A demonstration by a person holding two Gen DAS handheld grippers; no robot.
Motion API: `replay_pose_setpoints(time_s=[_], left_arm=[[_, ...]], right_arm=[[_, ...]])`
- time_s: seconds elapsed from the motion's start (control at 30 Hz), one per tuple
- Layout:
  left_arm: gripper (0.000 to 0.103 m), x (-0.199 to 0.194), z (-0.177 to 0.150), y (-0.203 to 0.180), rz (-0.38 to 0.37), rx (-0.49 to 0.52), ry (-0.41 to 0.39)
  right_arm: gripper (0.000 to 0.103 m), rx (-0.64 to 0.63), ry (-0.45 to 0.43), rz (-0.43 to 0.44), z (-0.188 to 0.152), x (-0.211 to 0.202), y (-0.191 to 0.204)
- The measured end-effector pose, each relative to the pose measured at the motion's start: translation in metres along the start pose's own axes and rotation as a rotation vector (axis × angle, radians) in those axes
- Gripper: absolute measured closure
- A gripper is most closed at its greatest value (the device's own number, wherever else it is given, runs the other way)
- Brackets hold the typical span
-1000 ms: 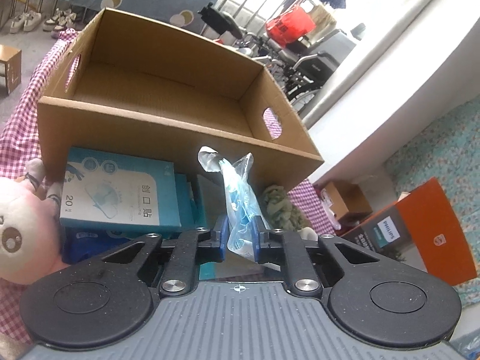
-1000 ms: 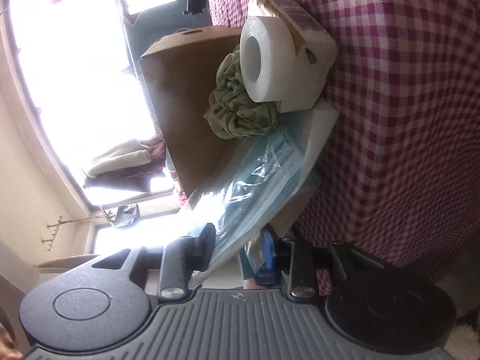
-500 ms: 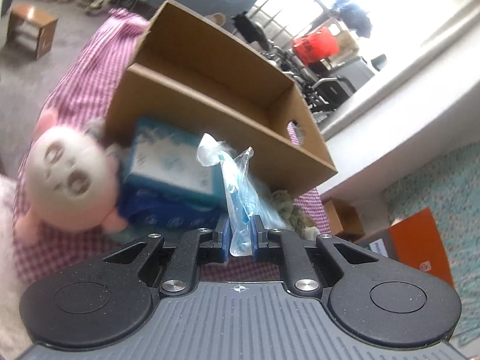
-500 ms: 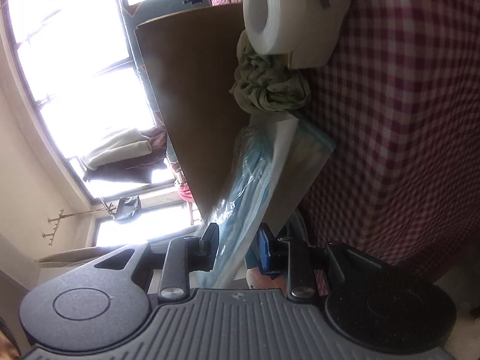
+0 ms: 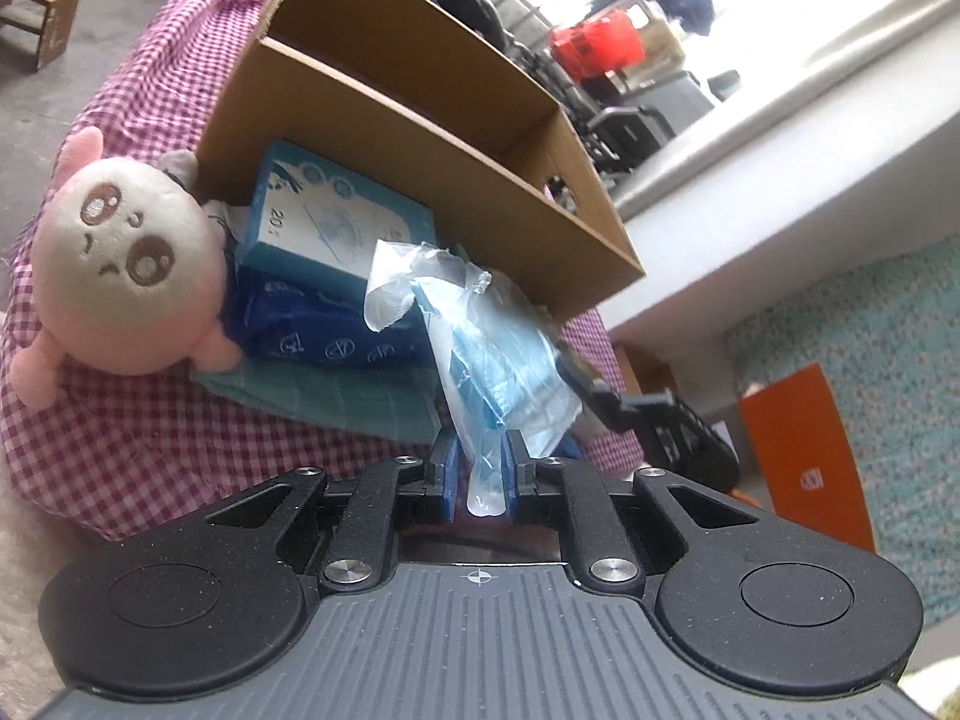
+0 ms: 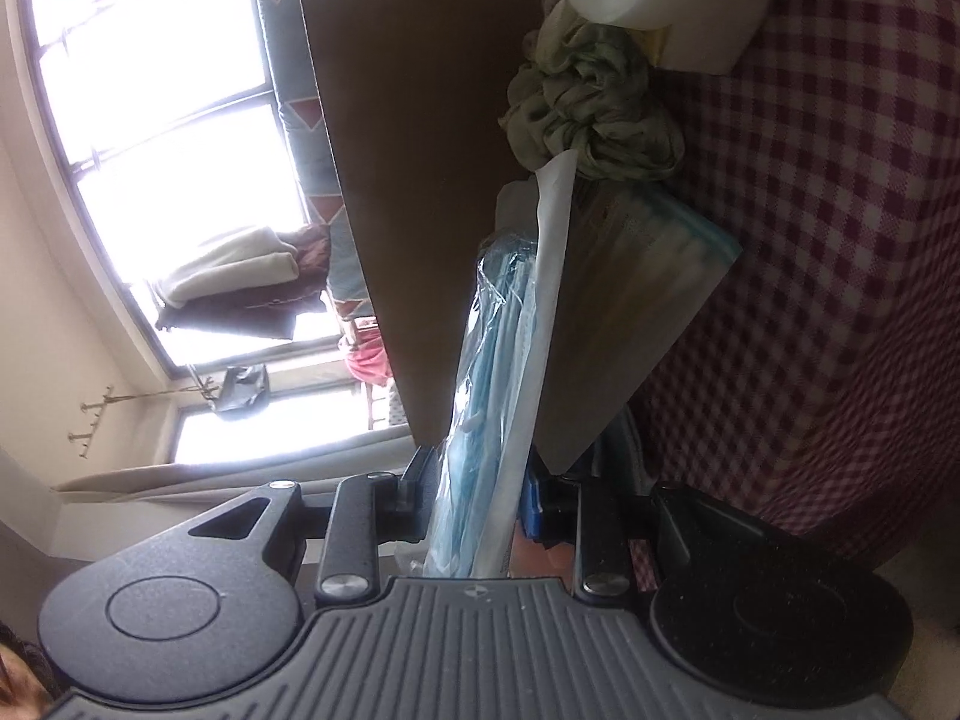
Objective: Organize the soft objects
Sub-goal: 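Lift the mask bag with the right tool and carry it over the cardboard box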
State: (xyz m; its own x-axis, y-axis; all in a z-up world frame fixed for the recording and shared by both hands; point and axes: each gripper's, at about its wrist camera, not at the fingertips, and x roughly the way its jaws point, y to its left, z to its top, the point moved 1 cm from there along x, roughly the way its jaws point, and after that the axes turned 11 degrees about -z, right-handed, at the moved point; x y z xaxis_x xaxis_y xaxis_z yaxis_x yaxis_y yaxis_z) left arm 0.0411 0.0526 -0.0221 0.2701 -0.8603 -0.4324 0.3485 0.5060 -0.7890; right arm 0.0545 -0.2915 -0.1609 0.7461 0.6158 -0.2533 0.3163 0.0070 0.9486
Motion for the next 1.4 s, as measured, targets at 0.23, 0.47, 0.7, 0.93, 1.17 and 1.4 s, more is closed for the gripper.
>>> replay_pose_setpoints(time_s=[0.23, 0.47, 0.7, 0.93, 1.17, 1.4], left_arm=[[0.048, -0.003, -0.005, 0.007, -0.02, -0.001, 0.015], [0.037, 0.006, 0.009, 0.02, -0.061, -0.051, 0.001], [0.066, 0.022, 0.017, 0.016, -0.035, -0.036, 0.001], [0.077, 0.025, 0.014, 0.01, 0.037, 0.031, -0.002], [0.077, 0.004, 0.009, -0.011, 0.035, 0.13, -0.039], [0.077, -0.022, 0.006, -0.042, 0.004, 0.211, -0.106]], right_arm=[[0.082, -0.025, -0.005, -0.039, 0.0, 0.006, 0.007], [0.082, -0.042, -0.013, -0.054, -0.003, 0.011, 0.023], [0.082, -0.073, -0.019, -0.077, -0.011, 0.009, 0.031], [0.082, -0.194, -0.046, -0.116, -0.023, 0.009, 0.058], [0.082, -0.339, -0.061, -0.108, -0.051, 0.0, 0.094], [0.082, -0.531, -0.115, -0.081, -0.081, -0.02, 0.148]])
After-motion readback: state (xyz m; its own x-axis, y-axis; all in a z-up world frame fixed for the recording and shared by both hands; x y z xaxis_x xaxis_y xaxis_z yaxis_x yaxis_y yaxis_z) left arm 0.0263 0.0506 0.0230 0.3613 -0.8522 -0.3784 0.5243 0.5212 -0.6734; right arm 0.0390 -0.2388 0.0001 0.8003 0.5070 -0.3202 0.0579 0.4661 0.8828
